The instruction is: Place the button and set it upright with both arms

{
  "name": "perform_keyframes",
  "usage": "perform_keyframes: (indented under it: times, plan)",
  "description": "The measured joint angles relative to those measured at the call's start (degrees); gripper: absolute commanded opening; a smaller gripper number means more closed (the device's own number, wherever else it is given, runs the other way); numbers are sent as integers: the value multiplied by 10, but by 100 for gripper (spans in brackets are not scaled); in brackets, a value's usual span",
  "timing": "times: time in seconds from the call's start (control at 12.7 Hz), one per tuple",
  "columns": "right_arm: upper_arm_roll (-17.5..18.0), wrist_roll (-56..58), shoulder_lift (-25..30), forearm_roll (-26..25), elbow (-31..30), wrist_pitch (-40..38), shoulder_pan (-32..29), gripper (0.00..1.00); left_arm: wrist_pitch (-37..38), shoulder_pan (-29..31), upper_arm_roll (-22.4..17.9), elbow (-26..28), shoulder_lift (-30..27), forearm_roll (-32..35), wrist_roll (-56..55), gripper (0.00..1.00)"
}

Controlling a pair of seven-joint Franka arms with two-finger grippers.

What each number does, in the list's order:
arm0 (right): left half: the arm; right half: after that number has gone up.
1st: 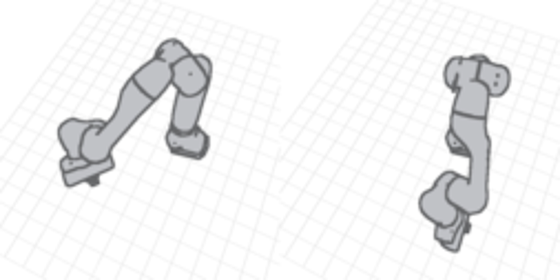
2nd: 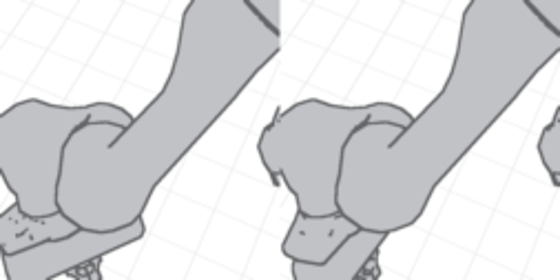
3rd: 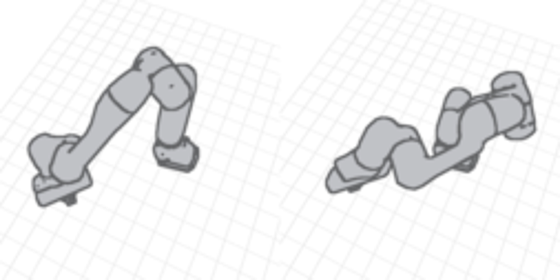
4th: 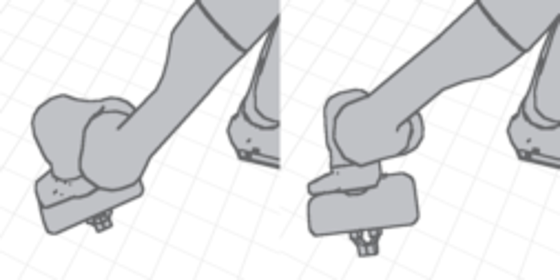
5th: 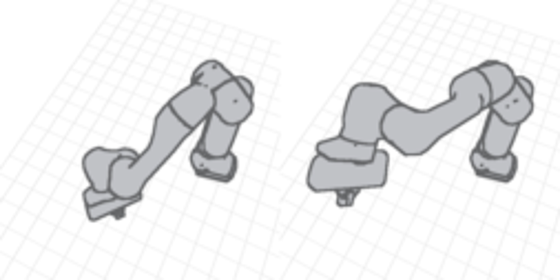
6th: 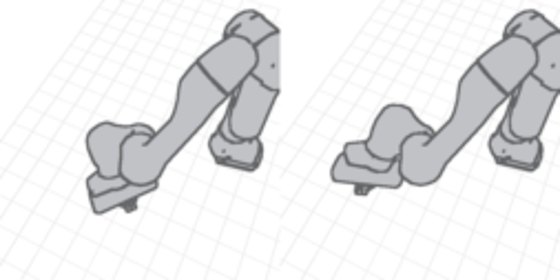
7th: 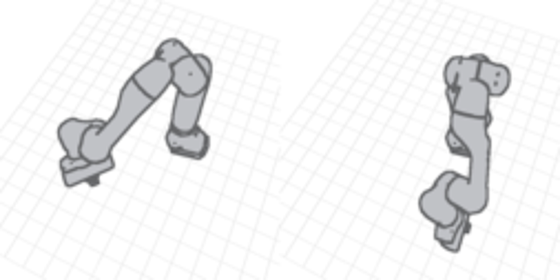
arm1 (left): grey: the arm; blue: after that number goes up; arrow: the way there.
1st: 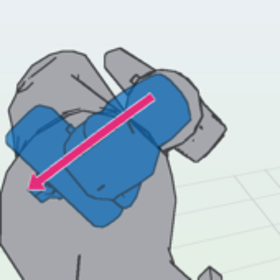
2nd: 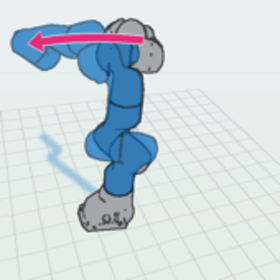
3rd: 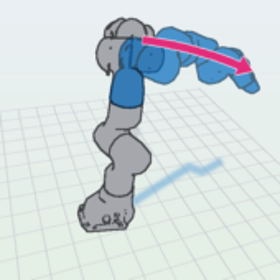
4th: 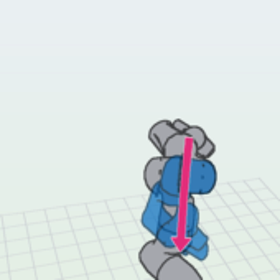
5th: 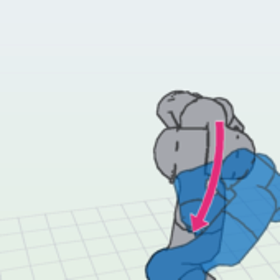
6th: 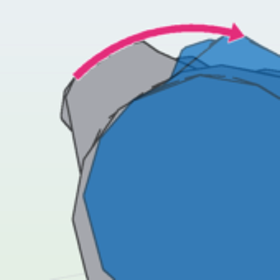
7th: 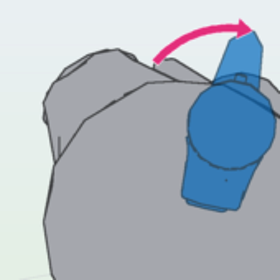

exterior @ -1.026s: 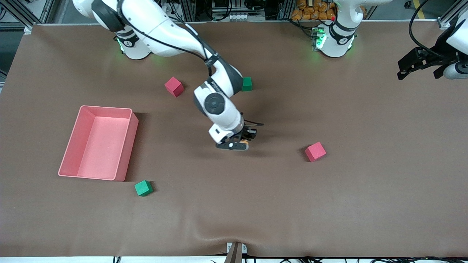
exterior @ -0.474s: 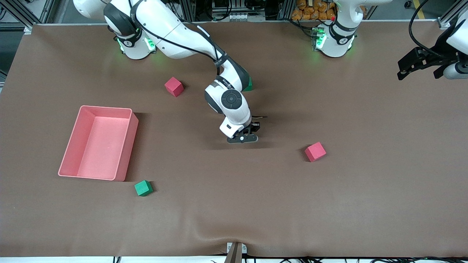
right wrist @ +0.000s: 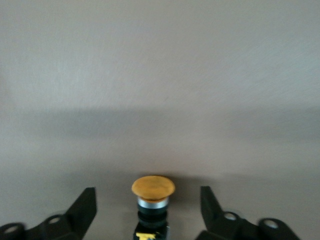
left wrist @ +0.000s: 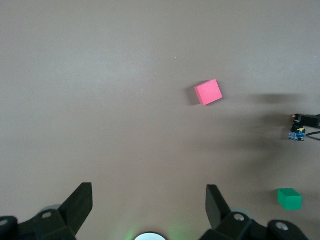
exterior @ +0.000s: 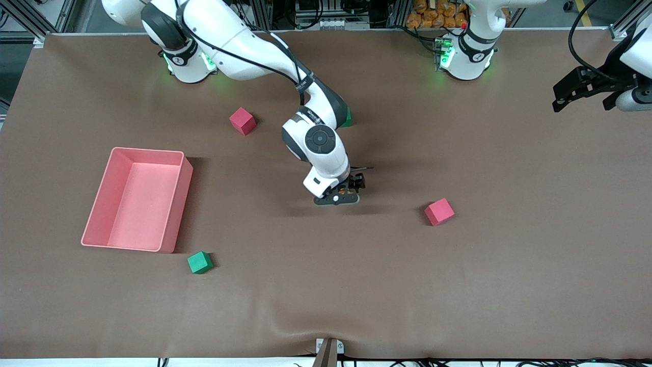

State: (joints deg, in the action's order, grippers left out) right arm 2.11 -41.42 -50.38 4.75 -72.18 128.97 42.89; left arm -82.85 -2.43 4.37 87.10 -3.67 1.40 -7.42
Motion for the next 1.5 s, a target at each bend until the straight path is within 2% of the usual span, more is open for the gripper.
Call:
perform_keyframes:
  times: [0.16, 0.32, 0.39, 0.55, 0.71, 0.87, 1.03, 1.26, 1.34, 1.5]
  plan:
    - [-21, 0, 18, 0, 36, -84, -30, 100, 3, -4, 2, 0, 15, 0, 0, 100]
    - [-12, 4, 46, 0, 61, -162, -111, 100, 7, -14, 12, -1, 42, -2, 0, 100]
    - [6, 6, 64, 0, 67, -195, -163, 100, 8, -26, 19, -1, 58, -3, -10, 100]
    - [72, 15, 107, 0, 75, -255, -283, 100, 8, -64, 36, -1, 94, -3, -74, 100]
    - [116, 17, 158, 0, 79, -313, -365, 100, 9, -115, 44, -1, 137, -4, -145, 100]
    - [126, 17, 204, 0, 80, -336, -407, 100, 8, -171, 45, -2, 184, -6, -202, 100]
    - [126, 17, 242, -1, 80, -371, -435, 100, -3, -211, 46, -14, 236, -38, -230, 100]
    - [125, 66, 298, -4, 71, -442, -477, 100, -62, -222, 46, -29, 306, -113, -233, 100]
    - [124, 75, 327, -5, 48, -438, -490, 100, -85, -228, 46, -30, 327, -120, -240, 100]
    - [109, 92, 404, -5, -43, -393, -494, 100, -140, -245, 46, -32, 368, -122, -268, 100]
